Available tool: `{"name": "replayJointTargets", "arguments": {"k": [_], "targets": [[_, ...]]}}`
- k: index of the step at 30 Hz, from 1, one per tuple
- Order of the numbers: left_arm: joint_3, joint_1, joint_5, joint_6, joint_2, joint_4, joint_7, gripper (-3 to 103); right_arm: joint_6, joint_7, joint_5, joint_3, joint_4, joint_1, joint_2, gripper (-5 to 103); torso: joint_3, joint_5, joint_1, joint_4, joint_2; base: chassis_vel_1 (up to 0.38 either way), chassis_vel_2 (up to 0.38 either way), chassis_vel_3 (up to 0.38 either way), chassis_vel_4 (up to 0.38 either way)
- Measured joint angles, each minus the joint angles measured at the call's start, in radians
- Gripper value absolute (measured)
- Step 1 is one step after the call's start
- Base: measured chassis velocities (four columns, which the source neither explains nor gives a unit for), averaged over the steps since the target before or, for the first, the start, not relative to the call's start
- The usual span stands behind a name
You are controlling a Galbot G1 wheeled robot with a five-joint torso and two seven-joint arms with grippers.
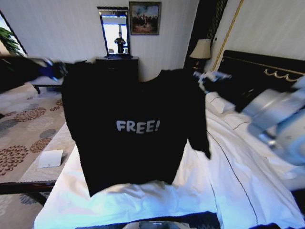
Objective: Fold the clothes on the bed.
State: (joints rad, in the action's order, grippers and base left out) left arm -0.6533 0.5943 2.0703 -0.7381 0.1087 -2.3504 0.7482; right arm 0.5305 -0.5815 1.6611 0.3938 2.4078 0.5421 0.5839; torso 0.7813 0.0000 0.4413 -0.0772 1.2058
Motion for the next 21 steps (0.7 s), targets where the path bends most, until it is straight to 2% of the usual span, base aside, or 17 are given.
{"name": "replayJointTargets", "arguments": {"k": [1,2,5,6,7,11,12,14,17,18,21], "targets": [[0.051,0.04,-0.096,0.0,0.037,0.025,-0.023,0,0.001,-0.002,-0.041,-0.043,-0.031,0.003,0.036,0,0.0,-0.0005,0.0,0.0001,0.0,0.0,0.0,0.0,0.0],[0.051,0.04,-0.096,0.0,0.037,0.025,-0.023,0,0.001,-0.002,-0.041,-0.043,-0.031,0.003,0.036,0,0.0,-0.0005,0.0,0.0001,0.0,0.0,0.0,0.0,0.0],[0.237,0.056,-0.385,0.0,0.157,0.128,-0.099,0,-0.001,-0.008,-0.171,-0.174,-0.137,-0.003,0.159,0,0.0,-0.0001,0.0,0.0003,0.0,0.0,0.0,0.0,0.0],[0.29,0.044,-0.456,0.002,0.201,0.159,-0.115,0,-0.009,0.0,-0.214,-0.22,-0.187,-0.008,0.198,0,0.0,-0.0001,0.0,0.0004,0.0,0.0,0.0,0.0,0.0],[0.29,0.044,-0.456,0.002,0.201,0.159,-0.115,0,-0.009,0.0,-0.214,-0.22,-0.187,-0.008,0.198,0,0.0,-0.0001,0.0,0.0004,0.0,0.0,0.0,0.0,0.0],[0.476,0.009,-0.677,0.027,0.393,0.281,-0.142,0,-0.058,0.061,-0.372,-0.356,-0.406,-0.03,0.329,0,0.0,-0.0006,0.0,0.0004,0.0,0.0,0.0,0.0,0.0],[0.476,0.009,-0.677,0.027,0.393,0.281,-0.142,0,-0.058,0.061,-0.372,-0.356,-0.406,-0.03,0.329,0,0.0,-0.0006,0.0,0.0004,0.0,0.0,0.0,0.0,0.0],[0.545,-0.009,-0.771,0.042,0.478,0.368,-0.175,0,-0.085,0.081,-0.447,-0.399,-0.512,-0.034,0.386,0,0.0,0.0,0.0,0.0002,0.0,0.0,0.0,0.0,0.0],[0.602,-0.012,-0.867,0.057,0.571,0.491,-0.218,0,-0.124,0.109,-0.55,-0.433,-0.65,-0.017,0.467,0,0.0,0.0,0.001,-0.0001,0.0,0.0,0.0,0.0,0.0],[0.602,-0.012,-0.867,0.057,0.571,0.491,-0.218,0,-0.124,0.109,-0.55,-0.433,-0.65,-0.017,0.467,0,0.0,0.0,0.001,-0.0001,0.0,0.0,0.0,0.0,0.0],[0.639,0.012,-0.974,0.078,0.662,0.61,-0.258,0,-0.157,0.143,-0.663,-0.436,-0.777,0.041,0.576,0,0.0,0.0,0.0,0.0002,0.0,0.0,0.0,0.0,0.0]]}}
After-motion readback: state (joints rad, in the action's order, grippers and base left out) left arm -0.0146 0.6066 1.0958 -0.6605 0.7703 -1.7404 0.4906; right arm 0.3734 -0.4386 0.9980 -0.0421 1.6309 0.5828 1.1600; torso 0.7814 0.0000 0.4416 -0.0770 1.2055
